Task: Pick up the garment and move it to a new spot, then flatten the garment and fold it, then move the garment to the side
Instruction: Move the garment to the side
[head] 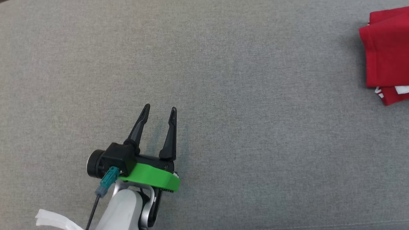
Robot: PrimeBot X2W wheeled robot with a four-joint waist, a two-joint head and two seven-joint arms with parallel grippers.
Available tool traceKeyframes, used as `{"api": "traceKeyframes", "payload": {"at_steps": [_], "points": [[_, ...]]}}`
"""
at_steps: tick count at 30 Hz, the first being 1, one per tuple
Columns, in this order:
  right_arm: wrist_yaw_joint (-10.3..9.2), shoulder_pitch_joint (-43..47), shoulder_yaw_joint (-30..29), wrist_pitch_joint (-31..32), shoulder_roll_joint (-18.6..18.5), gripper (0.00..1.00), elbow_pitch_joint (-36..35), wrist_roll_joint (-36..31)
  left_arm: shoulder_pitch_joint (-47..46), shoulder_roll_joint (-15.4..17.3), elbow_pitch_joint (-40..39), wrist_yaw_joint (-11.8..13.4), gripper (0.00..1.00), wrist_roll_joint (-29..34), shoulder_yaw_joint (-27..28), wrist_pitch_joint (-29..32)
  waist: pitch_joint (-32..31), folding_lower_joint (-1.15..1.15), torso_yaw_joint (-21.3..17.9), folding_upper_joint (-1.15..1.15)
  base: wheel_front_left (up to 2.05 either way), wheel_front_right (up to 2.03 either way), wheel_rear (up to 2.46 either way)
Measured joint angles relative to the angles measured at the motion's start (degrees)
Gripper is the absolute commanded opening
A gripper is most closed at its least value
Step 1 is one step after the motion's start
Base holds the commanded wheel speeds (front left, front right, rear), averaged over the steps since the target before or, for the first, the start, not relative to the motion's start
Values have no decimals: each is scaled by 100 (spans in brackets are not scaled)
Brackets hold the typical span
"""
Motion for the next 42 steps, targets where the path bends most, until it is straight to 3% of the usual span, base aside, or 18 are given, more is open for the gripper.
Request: {"api": "traceKeyframes", "payload": {"at_steps": [2,3,4,8,13,27,38,42], "points": [[0,-50,-73,-237,-47,43,205,-204,-37,1,12,-27,100,21,-4,0,87,0,33,0,0,0,0],[0,-107,-165,-312,-57,82,349,-318,-58,1,18,-35,100,41,-4,0,133,0,49,0,0,0,0],[0,-166,-283,-446,-57,100,452,-479,-74,2,19,-38,100,57,-9,0,175,0,62,0,0,0,0],[0,-315,-638,-964,54,100,699,-1207,-88,3,62,-49,100,81,-27,0,287,0,83,0,0,0,0],[0,-394,-759,-1295,414,100,991,-1444,-95,9,122,-65,100,98,-29,0,253,0,13,0,0,0,0],[0,-348,274,-2236,1289,100,820,-822,-68,29,355,55,100,-116,409,0,-461,0,-211,0,0,0,0],[0,968,630,-2832,2224,100,66,-233,457,23,638,219,100,-319,898,0,-1349,0,-203,0,0,0,0],[-1,1601,681,-2911,2517,100,-357,-356,689,19,653,265,100,-354,934,0,-1624,0,-154,0,0,0,0]]}}
